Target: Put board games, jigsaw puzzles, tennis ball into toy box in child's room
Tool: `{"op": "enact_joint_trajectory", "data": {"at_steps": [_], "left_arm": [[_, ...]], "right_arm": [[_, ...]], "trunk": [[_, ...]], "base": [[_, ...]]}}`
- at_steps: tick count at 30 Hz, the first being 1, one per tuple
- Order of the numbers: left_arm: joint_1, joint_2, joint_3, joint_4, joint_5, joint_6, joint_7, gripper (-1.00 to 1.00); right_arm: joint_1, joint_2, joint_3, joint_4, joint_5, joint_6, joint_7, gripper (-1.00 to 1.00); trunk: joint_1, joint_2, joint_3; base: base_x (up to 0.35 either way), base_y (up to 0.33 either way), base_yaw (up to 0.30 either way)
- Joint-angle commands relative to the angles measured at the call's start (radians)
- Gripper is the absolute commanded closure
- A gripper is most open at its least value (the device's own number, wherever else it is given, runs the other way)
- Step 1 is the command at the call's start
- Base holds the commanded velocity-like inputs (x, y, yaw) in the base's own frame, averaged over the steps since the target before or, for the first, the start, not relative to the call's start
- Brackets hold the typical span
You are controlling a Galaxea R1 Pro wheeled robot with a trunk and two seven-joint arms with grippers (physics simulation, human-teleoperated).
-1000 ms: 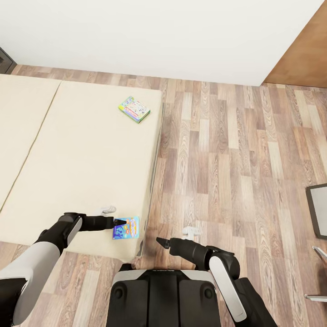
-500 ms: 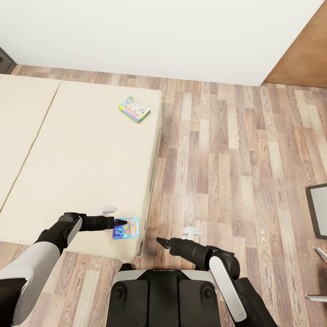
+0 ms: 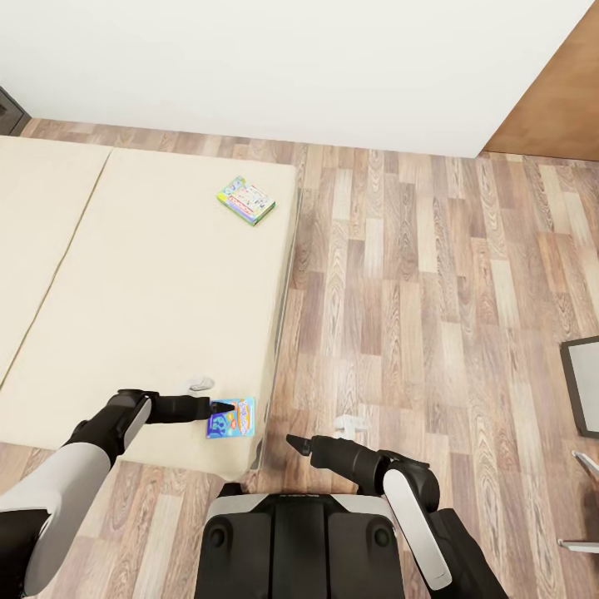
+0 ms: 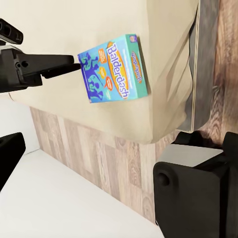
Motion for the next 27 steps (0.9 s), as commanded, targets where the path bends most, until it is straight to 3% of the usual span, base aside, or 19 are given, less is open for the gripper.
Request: {"op": "enact_joint_trajectory", "data": {"at_steps": [1,27], "left_arm": [[0.0,0.0,-0.001,0.0,0.002,0.007,-0.002,-1.0],[0.0,-0.005,-0.004,-0.002,0.002,0.014,-0.003,-1.0]], "right_arm": [[0.0,0.0,-0.001,-0.001,0.005,0.005,0.005,-1.0],[0.0,0.0,-0.001,0.0,0.005,0.005,0.005,-1.0]], "trunk": [[0.001,-0.002,-0.001],[0.001,-0.002,-0.001]], "base": [[0.0,0.0,0.0],[0.0,0.0,0.0]]}}
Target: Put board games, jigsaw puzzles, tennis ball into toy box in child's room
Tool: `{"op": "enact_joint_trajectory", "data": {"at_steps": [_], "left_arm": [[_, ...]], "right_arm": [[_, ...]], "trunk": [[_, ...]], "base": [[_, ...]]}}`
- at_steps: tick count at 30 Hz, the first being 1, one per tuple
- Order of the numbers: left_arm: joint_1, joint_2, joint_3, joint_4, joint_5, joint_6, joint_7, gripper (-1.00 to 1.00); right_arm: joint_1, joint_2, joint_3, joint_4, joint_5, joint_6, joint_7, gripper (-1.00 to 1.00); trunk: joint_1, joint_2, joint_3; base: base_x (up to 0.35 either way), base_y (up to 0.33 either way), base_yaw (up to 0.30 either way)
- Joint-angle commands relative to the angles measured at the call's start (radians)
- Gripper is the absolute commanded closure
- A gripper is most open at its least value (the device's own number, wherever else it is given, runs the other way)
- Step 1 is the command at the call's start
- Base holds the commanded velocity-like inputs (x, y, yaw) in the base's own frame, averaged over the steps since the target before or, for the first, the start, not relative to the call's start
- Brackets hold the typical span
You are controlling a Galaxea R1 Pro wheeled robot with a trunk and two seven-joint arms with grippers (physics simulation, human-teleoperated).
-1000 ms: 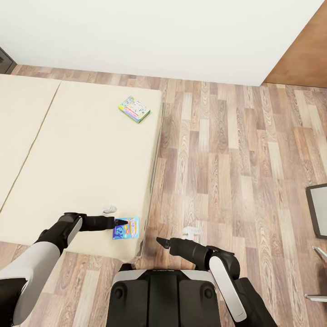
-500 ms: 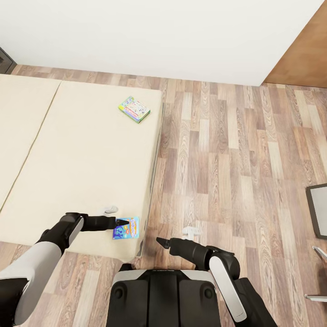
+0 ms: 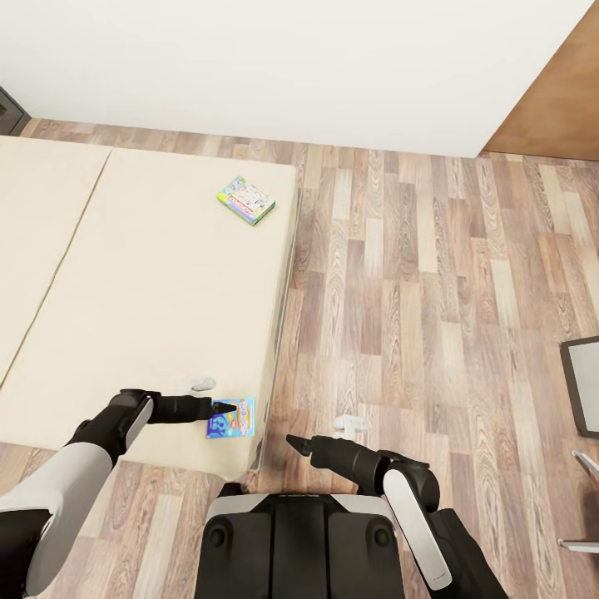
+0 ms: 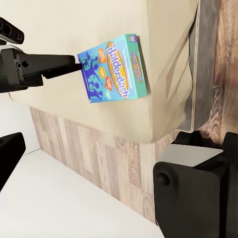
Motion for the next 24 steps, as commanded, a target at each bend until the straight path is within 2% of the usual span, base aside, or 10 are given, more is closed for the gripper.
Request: {"op": "enact_joint_trajectory", "data": {"at_steps": [1,11,24], "left_arm": [[0.0,0.001,-0.001,-0.001,0.002,0.009,-0.002,-1.0],[0.0,0.007,0.0,-0.005,0.002,0.046,-0.003,-1.0],[0.0,0.022,0.0,-0.01,0.002,0.062,-0.003,-1.0]], "right_arm": [[0.0,0.0,-0.001,0.0,0.005,0.005,0.005,-1.0],[0.0,0.0,-0.001,0.0,0.005,0.005,0.005,-1.0],[0.0,0.0,-0.001,0.0,0.005,0.005,0.005,-1.0]], "trunk": [[0.001,-0.002,-0.001],[0.001,-0.002,-0.001],[0.001,-0.002,-0.001]], "base": [[0.0,0.0,0.0],[0.0,0.0,0.0],[0.0,0.0,0.0]]}}
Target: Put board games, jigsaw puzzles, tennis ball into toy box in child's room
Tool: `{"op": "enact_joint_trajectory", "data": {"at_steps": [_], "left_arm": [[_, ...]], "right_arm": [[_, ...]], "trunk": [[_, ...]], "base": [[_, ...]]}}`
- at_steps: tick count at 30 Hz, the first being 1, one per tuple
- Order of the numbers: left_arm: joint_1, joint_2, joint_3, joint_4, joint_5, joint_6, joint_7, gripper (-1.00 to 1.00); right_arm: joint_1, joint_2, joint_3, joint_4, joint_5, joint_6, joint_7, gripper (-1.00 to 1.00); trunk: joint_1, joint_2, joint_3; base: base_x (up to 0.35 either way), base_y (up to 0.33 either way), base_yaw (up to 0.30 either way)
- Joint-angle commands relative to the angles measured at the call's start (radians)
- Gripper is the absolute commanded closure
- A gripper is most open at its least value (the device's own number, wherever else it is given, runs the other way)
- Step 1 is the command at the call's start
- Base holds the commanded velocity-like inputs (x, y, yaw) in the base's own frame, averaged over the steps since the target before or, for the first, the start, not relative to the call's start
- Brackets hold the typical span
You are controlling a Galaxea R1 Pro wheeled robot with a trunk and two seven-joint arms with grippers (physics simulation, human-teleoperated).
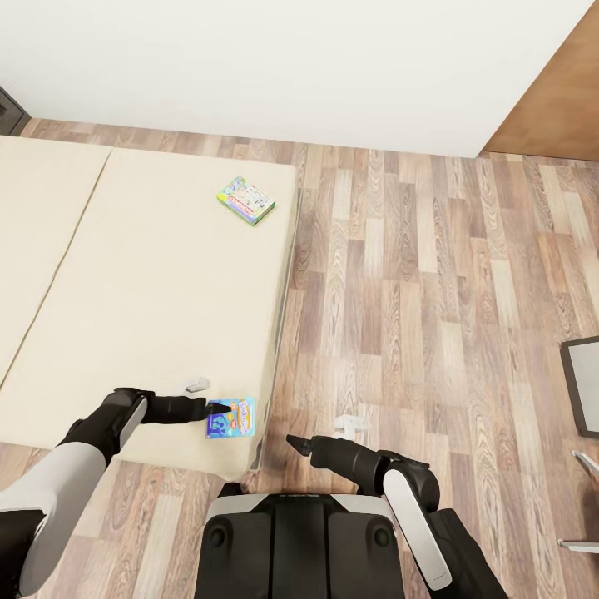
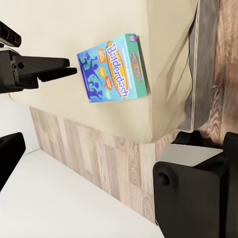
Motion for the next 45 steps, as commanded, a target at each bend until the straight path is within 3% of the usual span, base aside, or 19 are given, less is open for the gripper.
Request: {"op": "enact_joint_trajectory", "data": {"at_steps": [1,22,33,45], "left_arm": [[0.0,0.001,-0.001,-0.001,0.002,0.007,-0.002,-1.0],[0.0,0.032,0.001,-0.001,-0.001,0.013,0.0,-1.0],[0.0,0.028,0.001,-0.001,-0.005,0.012,0.02,-1.0],[0.0,0.018,0.0,0.004,-0.006,0.005,0.088,-1.0]], "right_arm": [[0.0,0.0,-0.001,-0.001,0.005,0.005,0.005,-1.0],[-0.001,0.0,-0.001,-0.001,0.005,0.005,0.005,-1.0],[0.0,0.0,-0.001,-0.001,0.005,0.005,0.006,-1.0],[0.0,0.0,-0.001,-0.001,0.005,0.006,0.006,-1.0]], "trunk": [[0.001,-0.002,-0.001],[0.001,-0.002,-0.001],[0.001,-0.002,-0.001],[0.001,-0.002,-0.001]], "base": [[0.0,0.0,0.0],[0.0,0.0,0.0],[0.0,0.0,0.0],[0.0,0.0,0.0]]}}
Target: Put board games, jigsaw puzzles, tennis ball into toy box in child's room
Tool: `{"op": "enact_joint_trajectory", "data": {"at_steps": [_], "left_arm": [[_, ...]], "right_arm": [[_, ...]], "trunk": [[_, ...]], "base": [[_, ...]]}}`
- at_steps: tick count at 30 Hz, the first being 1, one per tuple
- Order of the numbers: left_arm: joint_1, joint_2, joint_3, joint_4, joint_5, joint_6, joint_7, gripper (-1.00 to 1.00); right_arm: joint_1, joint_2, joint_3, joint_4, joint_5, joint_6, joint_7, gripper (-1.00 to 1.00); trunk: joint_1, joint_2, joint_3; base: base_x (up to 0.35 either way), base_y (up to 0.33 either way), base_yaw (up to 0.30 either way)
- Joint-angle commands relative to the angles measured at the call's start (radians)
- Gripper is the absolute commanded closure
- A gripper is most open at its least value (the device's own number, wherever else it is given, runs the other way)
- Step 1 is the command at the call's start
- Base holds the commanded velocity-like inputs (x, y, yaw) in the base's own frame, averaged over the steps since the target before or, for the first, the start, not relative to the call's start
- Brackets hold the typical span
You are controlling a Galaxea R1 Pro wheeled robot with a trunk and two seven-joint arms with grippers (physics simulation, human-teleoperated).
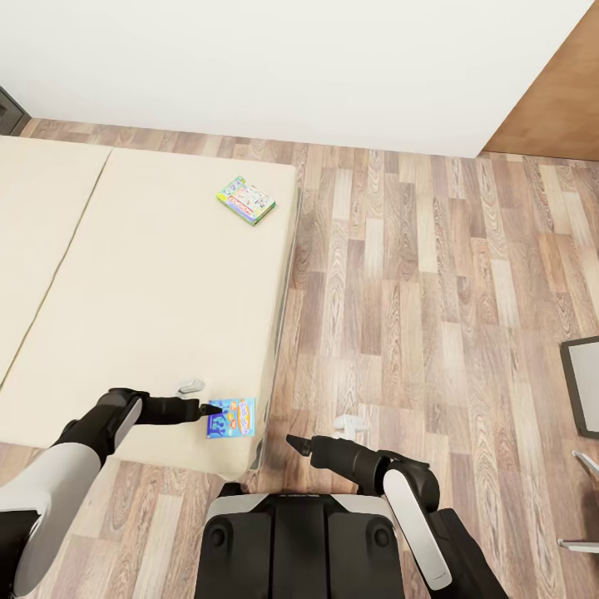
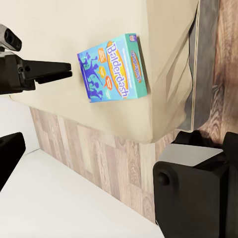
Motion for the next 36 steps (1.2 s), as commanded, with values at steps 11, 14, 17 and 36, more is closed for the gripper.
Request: {"op": "enact_joint_trajectory", "data": {"at_steps": [11,14,17,36], "left_arm": [[0.0,-0.011,-0.001,0.0,0.005,0.001,0.028,-1.0],[0.0,-0.012,-0.001,0.001,0.006,0.0,0.03,-1.0],[0.0,-0.013,-0.001,0.001,0.006,0.0,0.03,-1.0],[0.0,-0.022,-0.003,0.001,0.009,-0.004,0.03,-1.0]], "right_arm": [[0.0,0.0,-0.001,-0.001,0.005,0.005,0.005,-1.0],[0.0,0.0,-0.001,-0.001,0.005,0.005,0.006,-1.0],[0.0,0.0,-0.001,-0.001,0.005,0.005,0.006,-1.0],[0.0,0.0,-0.001,-0.001,0.005,0.005,0.006,-1.0]], "trunk": [[0.001,-0.002,-0.006],[0.001,-0.002,-0.009],[0.001,-0.002,-0.013],[0.001,-0.002,-0.025]], "base": [[0.0,0.0,0.0],[0.0,0.0,0.0],[0.0,0.0,0.0],[0.0,0.0,0.0]]}}
